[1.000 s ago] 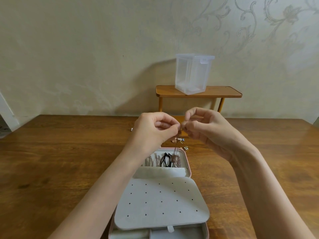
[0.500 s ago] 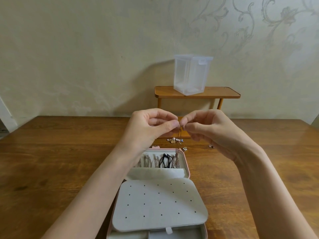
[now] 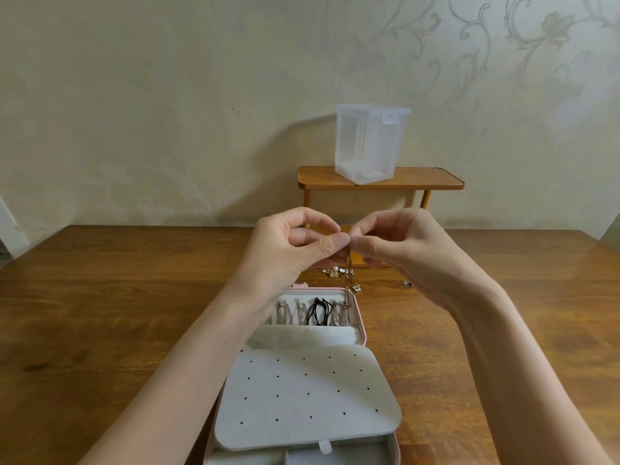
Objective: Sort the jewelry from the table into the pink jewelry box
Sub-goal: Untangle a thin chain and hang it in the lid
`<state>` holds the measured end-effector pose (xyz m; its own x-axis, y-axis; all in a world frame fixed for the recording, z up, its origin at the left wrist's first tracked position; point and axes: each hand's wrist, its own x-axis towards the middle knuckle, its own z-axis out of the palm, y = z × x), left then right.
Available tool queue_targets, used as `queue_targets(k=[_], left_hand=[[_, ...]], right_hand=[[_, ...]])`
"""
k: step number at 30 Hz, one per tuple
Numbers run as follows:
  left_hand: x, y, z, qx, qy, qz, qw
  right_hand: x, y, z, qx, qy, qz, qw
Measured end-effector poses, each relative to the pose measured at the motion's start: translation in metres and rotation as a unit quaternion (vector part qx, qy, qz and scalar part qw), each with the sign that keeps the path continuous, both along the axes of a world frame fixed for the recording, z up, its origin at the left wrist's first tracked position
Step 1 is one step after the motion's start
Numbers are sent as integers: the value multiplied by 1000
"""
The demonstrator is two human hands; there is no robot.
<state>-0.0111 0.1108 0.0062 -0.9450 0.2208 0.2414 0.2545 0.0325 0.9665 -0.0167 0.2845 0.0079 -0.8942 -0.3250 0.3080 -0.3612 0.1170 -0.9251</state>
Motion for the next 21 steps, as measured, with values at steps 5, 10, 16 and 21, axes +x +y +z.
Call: queue_targets(k=[5,10,16,21], left_hand=[[-1,-6,4,-78,57,-18,995],[0,2,-4,-181,215,65,957],[-8,4,-14,-283,431,128,847],[-9,5,-15,-299,550,112,772]], right_hand=[[2,-3,1,12,-37,15,999],[1,-7,0,87,-5,-45,995],[2,-8,1,103,-1,-59,993],[0,1,-2,33,-67,25,997]])
